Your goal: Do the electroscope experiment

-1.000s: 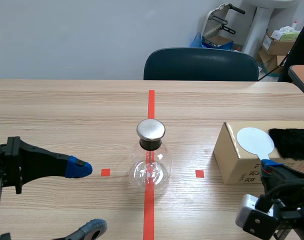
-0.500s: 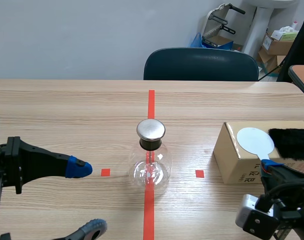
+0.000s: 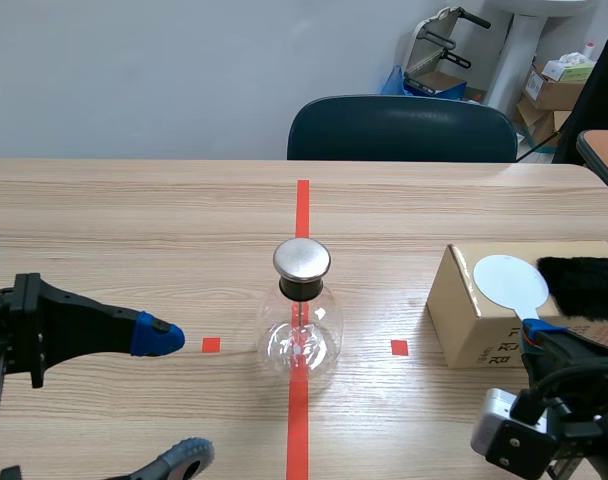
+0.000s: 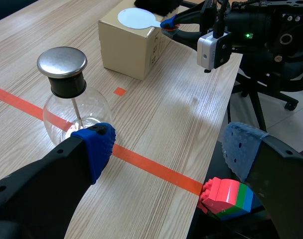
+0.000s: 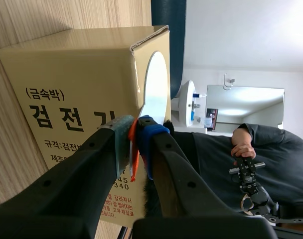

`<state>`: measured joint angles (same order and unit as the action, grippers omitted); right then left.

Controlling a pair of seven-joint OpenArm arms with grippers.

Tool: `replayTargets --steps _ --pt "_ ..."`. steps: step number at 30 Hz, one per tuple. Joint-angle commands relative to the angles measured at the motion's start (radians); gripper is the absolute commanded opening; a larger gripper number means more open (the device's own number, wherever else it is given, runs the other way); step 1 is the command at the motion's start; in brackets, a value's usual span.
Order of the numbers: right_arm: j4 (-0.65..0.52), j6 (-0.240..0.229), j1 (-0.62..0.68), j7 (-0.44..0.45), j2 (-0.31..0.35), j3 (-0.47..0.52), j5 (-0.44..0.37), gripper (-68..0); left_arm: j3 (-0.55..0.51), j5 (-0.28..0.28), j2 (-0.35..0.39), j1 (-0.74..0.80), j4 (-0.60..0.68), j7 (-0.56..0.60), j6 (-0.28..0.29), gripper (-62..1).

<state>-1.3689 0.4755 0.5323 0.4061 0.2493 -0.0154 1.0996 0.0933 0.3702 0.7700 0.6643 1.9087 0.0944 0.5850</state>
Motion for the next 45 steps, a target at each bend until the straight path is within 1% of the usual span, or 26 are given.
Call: replayTargets --steps 1,24,27,33,35,36,37,41,43,45 --pt "-0.014 0.0 -0.003 -0.003 0.005 0.003 0.0 -66.9 0.009 0.011 -0.008 -0.008 0.016 0.014 0.005 -14.4" --pt "-0.014 0.0 -0.003 -0.004 0.005 0.003 0.0 -66.9 0.009 0.011 -0.008 -0.008 0.016 0.014 0.0 -14.4" --pt "-0.014 0.0 -0.003 -0.004 0.005 0.003 0.0 -66.9 0.009 0.011 -0.008 -0.008 0.016 0.014 -0.02 -14.4" --pt "-0.014 0.0 -0.003 -0.004 0.005 0.003 0.0 -66.9 0.009 0.011 -0.008 -0.008 0.016 0.014 -0.023 -14.4" --pt "-0.014 0.0 -0.003 -0.004 0.005 0.003 0.0 -66.9 0.009 0.011 -0.007 -0.008 0.016 0.015 -0.033 -14.8" --pt "-0.014 0.0 -0.003 -0.004 0.005 0.003 0.0 -66.9 0.009 0.011 -0.007 -0.008 0.016 0.016 -0.041 -15.9" --pt "-0.014 0.0 -0.003 -0.004 0.005 0.003 0.0 -66.9 0.009 0.011 -0.007 -0.008 0.016 0.017 -0.048 -18.7" --pt "-0.014 0.0 -0.003 -0.004 0.005 0.003 0.0 -66.9 0.009 0.006 -0.007 -0.008 0.016 0.018 -0.053 -34.4" --pt "-0.014 0.0 -0.003 -0.003 0.005 0.003 0.0 -66.9 0.009 0.003 -0.007 -0.008 0.016 0.018 -0.075 -42.0" --pt "-0.015 0.014 -0.003 -0.003 0.005 0.003 0.0 -66.9 0.009 0.002 -0.007 -0.008 0.016 0.018 -0.095 -45.7"
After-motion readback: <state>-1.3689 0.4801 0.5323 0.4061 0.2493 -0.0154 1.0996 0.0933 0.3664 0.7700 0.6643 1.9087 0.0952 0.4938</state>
